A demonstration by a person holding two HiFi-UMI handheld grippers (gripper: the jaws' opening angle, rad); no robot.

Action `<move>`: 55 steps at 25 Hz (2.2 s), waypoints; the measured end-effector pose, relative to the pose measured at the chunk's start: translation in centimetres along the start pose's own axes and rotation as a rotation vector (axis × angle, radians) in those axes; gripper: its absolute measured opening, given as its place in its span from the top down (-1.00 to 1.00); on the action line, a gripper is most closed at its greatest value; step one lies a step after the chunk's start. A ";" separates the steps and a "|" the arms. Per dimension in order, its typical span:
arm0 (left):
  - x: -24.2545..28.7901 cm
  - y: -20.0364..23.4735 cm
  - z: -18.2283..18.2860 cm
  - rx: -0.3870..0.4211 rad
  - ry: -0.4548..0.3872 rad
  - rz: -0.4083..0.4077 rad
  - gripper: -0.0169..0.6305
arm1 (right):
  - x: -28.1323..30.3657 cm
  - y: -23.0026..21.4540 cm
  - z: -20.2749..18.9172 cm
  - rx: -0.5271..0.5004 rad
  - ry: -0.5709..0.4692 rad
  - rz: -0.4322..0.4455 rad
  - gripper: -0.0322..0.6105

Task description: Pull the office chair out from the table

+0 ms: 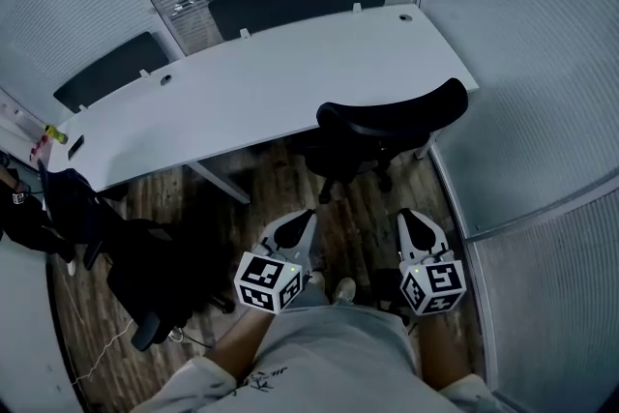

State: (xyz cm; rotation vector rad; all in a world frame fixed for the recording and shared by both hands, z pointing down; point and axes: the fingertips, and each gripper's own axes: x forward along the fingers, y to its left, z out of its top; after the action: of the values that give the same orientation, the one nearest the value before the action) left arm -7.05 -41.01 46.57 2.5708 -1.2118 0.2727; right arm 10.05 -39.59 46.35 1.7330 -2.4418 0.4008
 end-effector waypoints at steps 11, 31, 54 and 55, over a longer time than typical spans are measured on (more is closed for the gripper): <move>3.2 3.2 2.8 0.037 0.011 -0.059 0.91 | 2.3 -2.5 2.6 0.007 -0.031 -0.099 0.86; 11.0 7.7 6.5 0.076 0.029 -0.131 0.44 | 8.0 -7.4 4.1 0.016 -0.026 -0.153 0.19; 18.7 9.1 6.9 0.131 0.128 -0.223 0.08 | 12.3 -8.8 4.0 -0.027 0.026 -0.114 0.05; 18.9 9.1 6.9 0.133 0.130 -0.225 0.08 | 12.5 -8.9 4.0 -0.030 0.027 -0.115 0.05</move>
State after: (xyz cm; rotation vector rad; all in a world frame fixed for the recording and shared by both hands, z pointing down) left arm -1.85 -62.45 47.10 2.7240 -0.8770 0.4757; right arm 14.38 -54.84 46.88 1.8319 -2.3044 0.3701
